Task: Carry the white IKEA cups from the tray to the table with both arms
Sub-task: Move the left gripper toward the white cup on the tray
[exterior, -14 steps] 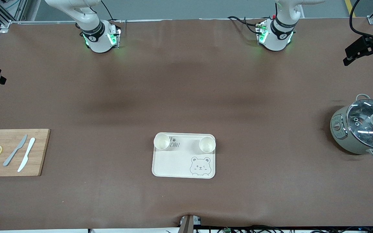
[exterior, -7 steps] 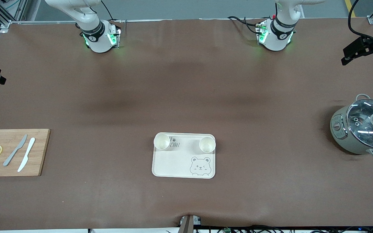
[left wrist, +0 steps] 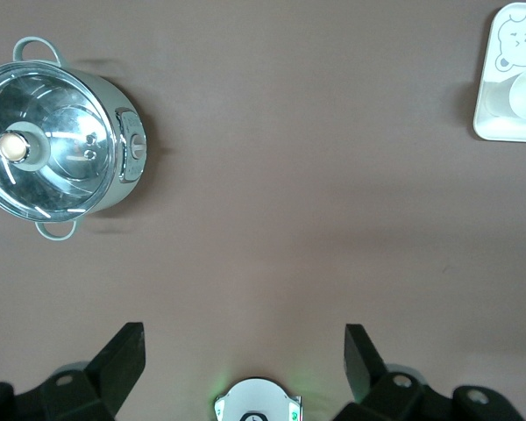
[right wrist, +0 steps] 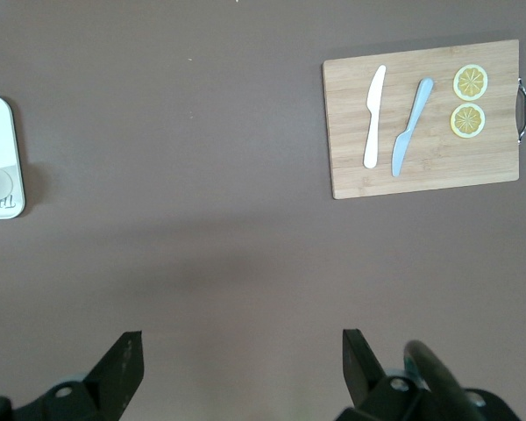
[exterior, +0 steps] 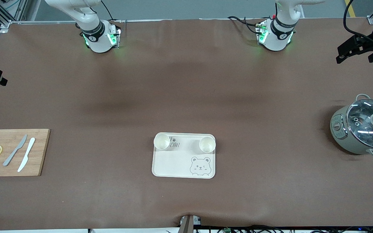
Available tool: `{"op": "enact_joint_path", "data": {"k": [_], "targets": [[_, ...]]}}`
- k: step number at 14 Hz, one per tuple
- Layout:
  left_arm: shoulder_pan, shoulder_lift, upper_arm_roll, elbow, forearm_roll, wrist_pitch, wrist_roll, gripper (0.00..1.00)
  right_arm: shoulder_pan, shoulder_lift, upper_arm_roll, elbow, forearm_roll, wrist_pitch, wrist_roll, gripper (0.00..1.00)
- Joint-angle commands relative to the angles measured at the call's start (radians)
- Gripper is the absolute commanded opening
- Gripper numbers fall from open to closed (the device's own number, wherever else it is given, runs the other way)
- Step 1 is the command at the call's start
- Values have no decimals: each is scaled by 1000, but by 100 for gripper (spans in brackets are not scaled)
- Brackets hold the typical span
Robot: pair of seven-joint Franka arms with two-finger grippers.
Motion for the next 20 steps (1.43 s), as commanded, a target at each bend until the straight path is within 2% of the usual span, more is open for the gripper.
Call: {"op": "enact_joint_path", "data": {"k": [1, 5, 8, 12, 17, 20], "targets": [[0, 0, -11, 13, -4, -16, 7, 100, -16, 18, 7, 16, -2, 1, -3, 100], [-6, 9, -23, 14, -4, -16, 1, 100, -17, 41, 6, 16, -7, 14, -5, 100], [-8, 33, -83, 14, -5, -16, -41, 100, -32, 72, 6, 16, -15, 25, -6, 100], [-8, 97, -152, 13, -4, 2, -209, 100, -37, 98, 6, 16, -15, 39, -6, 100], [-11, 205, -262, 8, 7, 137, -384, 100, -46, 151, 6, 16, -15, 37, -6, 100], [-87, 292, -284, 13, 90, 226, -473, 100, -57, 208, 6, 16, -18, 42, -8, 100]]}}
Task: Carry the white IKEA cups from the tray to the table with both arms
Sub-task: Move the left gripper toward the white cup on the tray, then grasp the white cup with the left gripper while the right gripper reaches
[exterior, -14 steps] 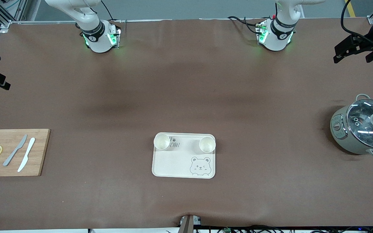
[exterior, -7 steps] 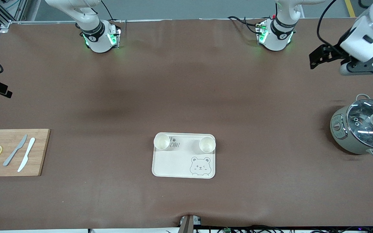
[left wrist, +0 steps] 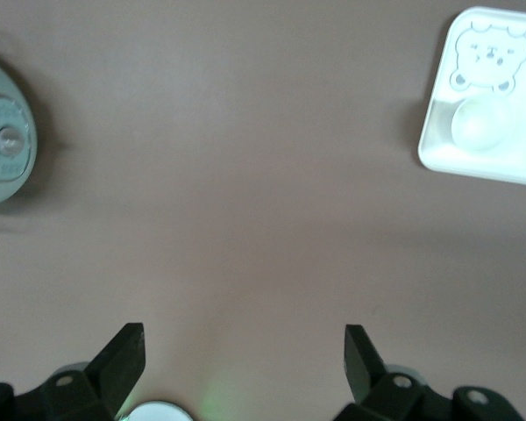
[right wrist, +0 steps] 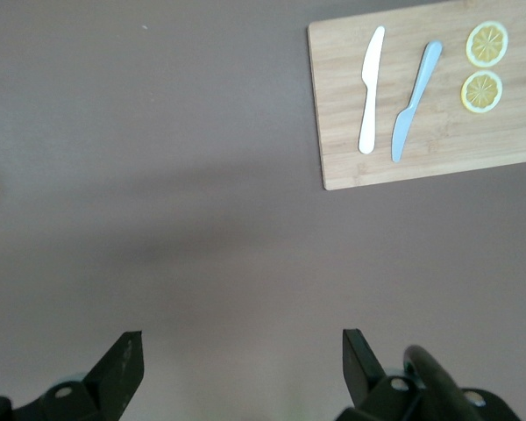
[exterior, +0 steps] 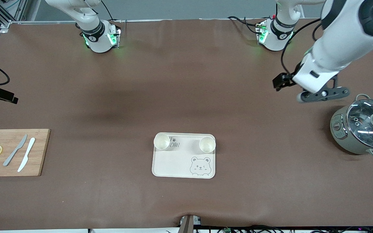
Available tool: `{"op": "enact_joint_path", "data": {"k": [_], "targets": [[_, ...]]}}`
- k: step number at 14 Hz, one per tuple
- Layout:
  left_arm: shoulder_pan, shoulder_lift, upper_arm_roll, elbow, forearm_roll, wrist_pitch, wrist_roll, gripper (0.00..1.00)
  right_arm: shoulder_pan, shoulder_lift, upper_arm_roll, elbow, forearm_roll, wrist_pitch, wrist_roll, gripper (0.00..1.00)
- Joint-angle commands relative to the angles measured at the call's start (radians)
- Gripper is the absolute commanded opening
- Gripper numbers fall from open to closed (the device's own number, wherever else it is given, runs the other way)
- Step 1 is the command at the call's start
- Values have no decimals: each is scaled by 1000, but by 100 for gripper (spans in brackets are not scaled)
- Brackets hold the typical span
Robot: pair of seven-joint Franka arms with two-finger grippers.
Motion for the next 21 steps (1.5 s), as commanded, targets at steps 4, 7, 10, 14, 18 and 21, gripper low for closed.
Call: {"op": "enact_joint_path", "data": {"k": [4, 7, 10, 14, 18, 21], "targets": [[-117, 178, -11, 20, 46, 192, -220, 100, -35, 95, 12, 16, -9, 30, -5, 100], [-159, 268, -9, 20, 68, 326, -327, 100, -40, 120, 12, 15, 5, 44, 4, 100], [-195, 365, -5, 21, 68, 479, -403, 96, -29, 151, 16, 15, 10, 65, 7, 100], [-238, 468, 4, 23, 105, 674, -508, 75, -11, 195, 18, 16, 109, 99, 41, 100], [-252, 550, 6, 24, 190, 765, -577, 57, 69, 224, 18, 16, 123, 142, 197, 100], [-258, 593, 9, 23, 208, 820, -624, 56, 102, 244, 18, 16, 174, 167, 259, 100]]}}
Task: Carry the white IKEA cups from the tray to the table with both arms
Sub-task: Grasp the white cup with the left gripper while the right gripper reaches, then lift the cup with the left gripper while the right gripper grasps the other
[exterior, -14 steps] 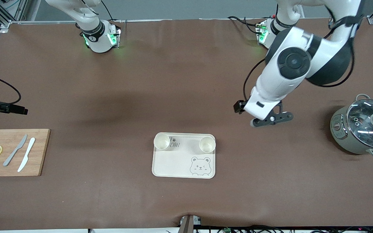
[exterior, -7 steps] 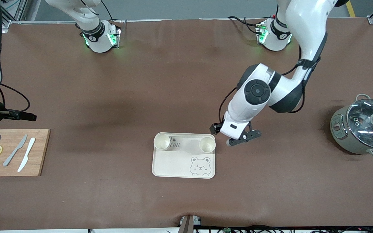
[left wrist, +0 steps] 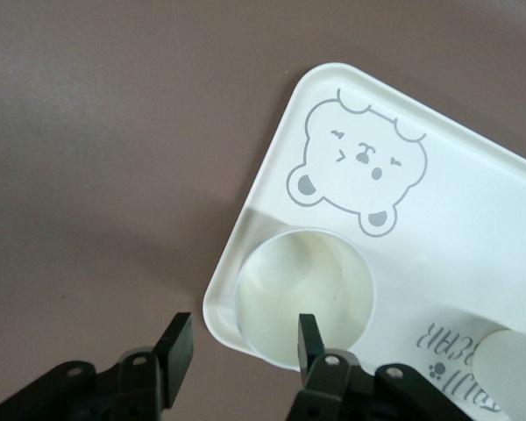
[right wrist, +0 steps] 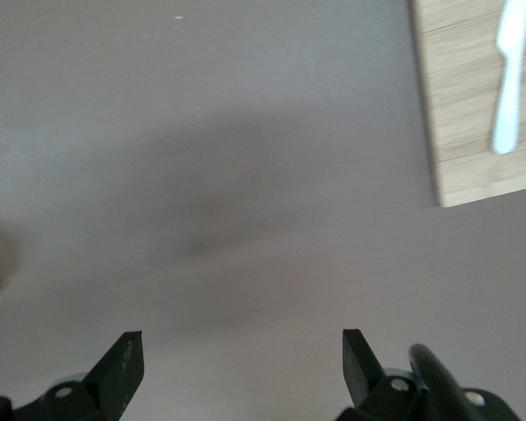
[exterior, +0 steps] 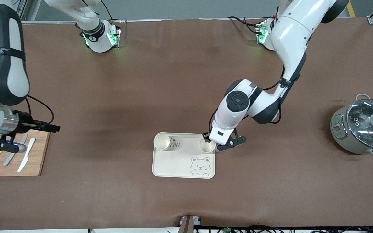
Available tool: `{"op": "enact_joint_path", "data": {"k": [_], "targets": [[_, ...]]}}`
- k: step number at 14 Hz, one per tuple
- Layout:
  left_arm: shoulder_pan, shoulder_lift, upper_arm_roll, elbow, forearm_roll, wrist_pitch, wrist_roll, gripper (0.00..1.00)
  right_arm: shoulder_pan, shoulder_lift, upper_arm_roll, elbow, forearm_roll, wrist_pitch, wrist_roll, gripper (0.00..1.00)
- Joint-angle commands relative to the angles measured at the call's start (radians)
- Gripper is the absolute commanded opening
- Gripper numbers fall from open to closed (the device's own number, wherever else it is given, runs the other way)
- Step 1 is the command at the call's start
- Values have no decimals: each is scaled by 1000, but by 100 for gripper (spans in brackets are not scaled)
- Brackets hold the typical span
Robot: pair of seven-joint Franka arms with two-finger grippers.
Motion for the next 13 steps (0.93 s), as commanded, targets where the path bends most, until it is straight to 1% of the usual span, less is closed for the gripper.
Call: {"op": "enact_joint_path", "data": {"k": [1, 2, 3, 5, 6, 7, 8, 9, 11, 13], "targets": [[-20, 43, 12, 21, 31, 44, -53, 56, 26, 26, -4, 17, 55, 9, 49, 100], [-20, 55, 12, 21, 31, 61, -61, 51, 36, 30, -4, 17, 72, 29, 67, 100], [-21, 64, 12, 21, 31, 76, -64, 39, 46, 32, -2, 17, 78, 46, 95, 100], [-20, 71, 12, 21, 31, 78, -63, 22, 84, 49, -2, 18, 78, 47, 144, 100], [-12, 71, 12, 21, 33, 78, -51, 8, 108, 58, -1, 20, 77, 49, 169, 100], [-9, 71, 12, 19, 33, 78, -49, 0, 127, 69, -1, 30, 78, 58, 210, 100], [-9, 69, 12, 21, 37, 78, -52, 0, 150, 76, -1, 39, 85, 78, 263, 100], [-6, 63, 10, 21, 34, 76, -57, 0, 168, 83, -1, 40, 110, 96, 309, 100], [17, 34, 10, 21, 37, 65, -55, 0, 201, 98, -1, 40, 179, 130, 345, 100], [29, -4, 10, 21, 36, 32, -55, 0, 225, 113, -1, 40, 224, 164, 373, 100]]}}
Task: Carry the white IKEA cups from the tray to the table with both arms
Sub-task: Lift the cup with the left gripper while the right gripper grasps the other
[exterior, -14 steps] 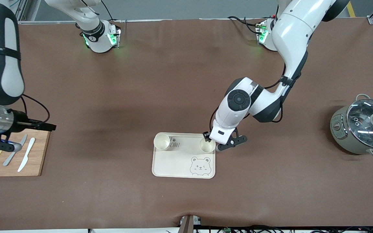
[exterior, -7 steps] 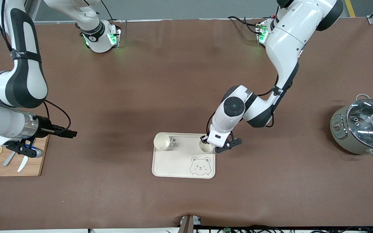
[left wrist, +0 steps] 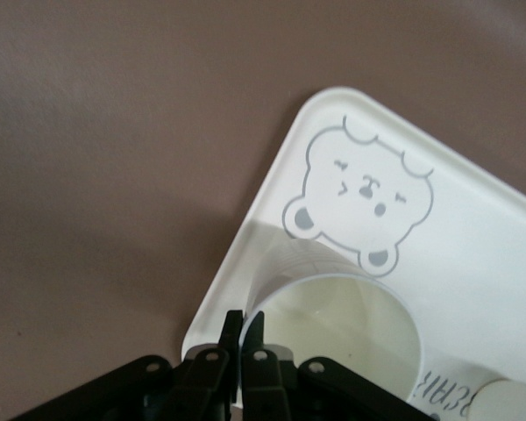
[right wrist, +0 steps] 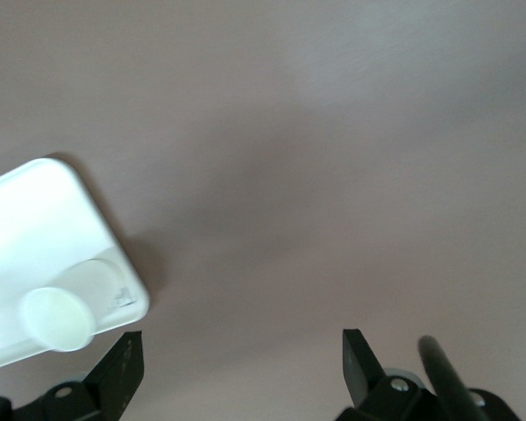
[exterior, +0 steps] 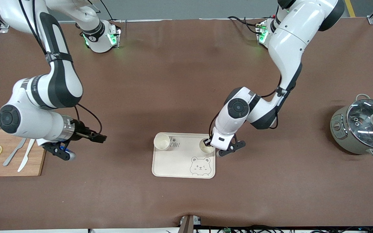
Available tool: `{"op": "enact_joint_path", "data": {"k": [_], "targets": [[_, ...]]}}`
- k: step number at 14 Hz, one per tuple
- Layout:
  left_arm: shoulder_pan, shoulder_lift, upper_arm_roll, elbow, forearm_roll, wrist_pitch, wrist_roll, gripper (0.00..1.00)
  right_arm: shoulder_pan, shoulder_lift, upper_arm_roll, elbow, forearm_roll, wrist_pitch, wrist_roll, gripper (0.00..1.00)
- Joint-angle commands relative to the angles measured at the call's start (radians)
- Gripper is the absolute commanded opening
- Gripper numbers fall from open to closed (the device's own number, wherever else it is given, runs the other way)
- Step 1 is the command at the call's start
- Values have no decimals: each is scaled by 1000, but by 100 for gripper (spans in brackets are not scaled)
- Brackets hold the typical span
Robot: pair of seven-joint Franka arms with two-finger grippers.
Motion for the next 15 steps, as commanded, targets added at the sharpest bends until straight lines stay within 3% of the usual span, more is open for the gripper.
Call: {"op": "enact_joint_path", "data": {"k": [1, 7, 9, 12, 15], "targets": [[21, -81, 2, -9, 28, -65, -23, 0, 33, 35, -8, 30, 53, 28, 61, 100], [217, -245, -12, -53, -7, -269, -15, 0, 125, 93, -8, 30, 79, 140, 186, 100], [275, -259, -14, -98, -39, -309, -8, 0, 155, 116, -8, 30, 106, 166, 223, 90], [369, -248, -14, -167, -38, -310, -6, 0, 187, 152, -8, 30, 112, 192, 229, 80], [446, -242, -15, -225, -36, -255, 5, 0, 210, 173, -8, 30, 150, 234, 229, 79]]}}
